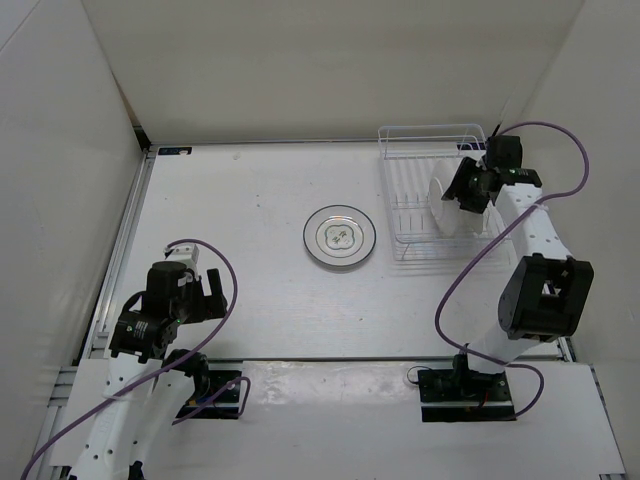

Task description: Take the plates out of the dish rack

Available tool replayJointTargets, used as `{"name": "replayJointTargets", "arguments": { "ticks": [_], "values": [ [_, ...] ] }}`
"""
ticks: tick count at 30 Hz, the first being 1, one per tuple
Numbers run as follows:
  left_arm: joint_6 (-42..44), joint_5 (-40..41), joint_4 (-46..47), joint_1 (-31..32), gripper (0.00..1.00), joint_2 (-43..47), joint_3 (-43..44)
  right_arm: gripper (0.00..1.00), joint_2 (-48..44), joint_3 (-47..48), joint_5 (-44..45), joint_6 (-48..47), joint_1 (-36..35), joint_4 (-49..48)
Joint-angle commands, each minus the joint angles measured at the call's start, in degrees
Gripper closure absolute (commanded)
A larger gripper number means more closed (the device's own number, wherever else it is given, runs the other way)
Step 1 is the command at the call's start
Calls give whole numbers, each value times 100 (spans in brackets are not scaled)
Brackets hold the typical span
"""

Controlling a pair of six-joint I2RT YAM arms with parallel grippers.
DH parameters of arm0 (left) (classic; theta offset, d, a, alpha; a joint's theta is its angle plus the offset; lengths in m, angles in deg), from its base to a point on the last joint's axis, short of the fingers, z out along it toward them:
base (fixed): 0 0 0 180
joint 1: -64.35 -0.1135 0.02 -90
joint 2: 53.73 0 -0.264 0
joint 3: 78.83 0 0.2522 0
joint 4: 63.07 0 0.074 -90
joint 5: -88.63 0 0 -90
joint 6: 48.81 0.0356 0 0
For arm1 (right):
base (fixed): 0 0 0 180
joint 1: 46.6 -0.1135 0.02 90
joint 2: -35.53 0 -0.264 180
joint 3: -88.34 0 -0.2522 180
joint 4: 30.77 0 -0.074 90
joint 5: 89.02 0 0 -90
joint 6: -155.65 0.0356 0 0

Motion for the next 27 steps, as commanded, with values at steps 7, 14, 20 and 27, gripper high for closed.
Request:
{"name": "replayJointTargets", "arguments": {
  "ticks": [7, 14, 20, 27],
  "values": [
    [13, 38, 90, 3, 0, -56, -26, 49, 390, 765, -298, 34, -56, -22],
    [30, 3, 98, -6, 0, -109, -26, 57, 785, 1669, -140, -80, -56, 294],
    [22, 12, 98, -6, 0, -118, -26, 64, 1321, 2181, -210, -212, -56, 575],
    [30, 12, 98, 3, 0, -126, -26, 67, 1401, 2005, -316, -247, -56, 435]
  ]
}}
